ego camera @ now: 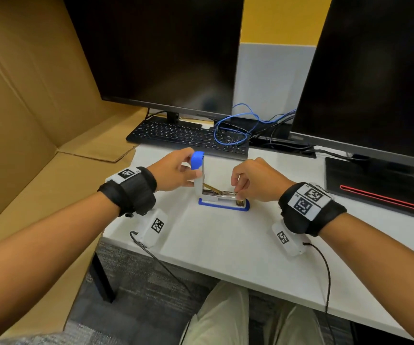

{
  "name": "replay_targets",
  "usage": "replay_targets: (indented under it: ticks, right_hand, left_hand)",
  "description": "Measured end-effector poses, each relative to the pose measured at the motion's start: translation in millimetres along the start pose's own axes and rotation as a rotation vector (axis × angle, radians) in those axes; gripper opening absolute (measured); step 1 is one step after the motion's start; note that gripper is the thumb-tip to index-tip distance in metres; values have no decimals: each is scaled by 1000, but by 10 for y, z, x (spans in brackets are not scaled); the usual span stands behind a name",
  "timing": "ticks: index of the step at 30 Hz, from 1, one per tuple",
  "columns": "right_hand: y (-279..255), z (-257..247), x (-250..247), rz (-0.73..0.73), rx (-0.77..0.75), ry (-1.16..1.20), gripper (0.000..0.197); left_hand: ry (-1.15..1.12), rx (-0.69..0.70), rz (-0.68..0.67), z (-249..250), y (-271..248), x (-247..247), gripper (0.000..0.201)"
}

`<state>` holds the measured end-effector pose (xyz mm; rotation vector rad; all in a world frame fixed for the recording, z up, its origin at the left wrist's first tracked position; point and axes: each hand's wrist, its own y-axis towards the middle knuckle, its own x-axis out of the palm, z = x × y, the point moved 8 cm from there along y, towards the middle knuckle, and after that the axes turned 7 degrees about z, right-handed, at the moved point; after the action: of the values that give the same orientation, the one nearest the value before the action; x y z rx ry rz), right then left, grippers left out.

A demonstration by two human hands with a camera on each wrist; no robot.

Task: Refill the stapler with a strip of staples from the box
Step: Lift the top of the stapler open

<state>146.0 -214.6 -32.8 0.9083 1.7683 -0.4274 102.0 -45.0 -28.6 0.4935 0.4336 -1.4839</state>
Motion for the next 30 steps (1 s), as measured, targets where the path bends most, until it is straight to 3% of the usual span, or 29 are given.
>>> replay_targets:
  ticks: [2,5,8,13,18,27,30]
  right_hand:
    - [8,2,-16,-7,-12,-33,17]
    - [29,-28,-31,-23,-36,-90,16]
    - [67,-78,-41,-64,-47,-127,17]
    - [124,-115,-39,-136,-42,-171,19]
    - [143,-149,-9,-170,-41,-199,18]
    - [138,-109,-3,-163,-10,-183,17]
    - [129,-58,-16,-153,11,-156,21]
  left_hand:
    - [-15,3,22,-38,-9,-76,30]
    - [172,71,41,-24,-26,-200,39]
    - [354,125,32,27,-38,-298,29]
    - [680,76,47,-8,-56,-403,20]
    - [903,-9,15,-202,-72,-403,32]
    - [952,-35,-38,-410,-8,-281,38]
    - [868,-51,-62,-389,-4,-306,44]
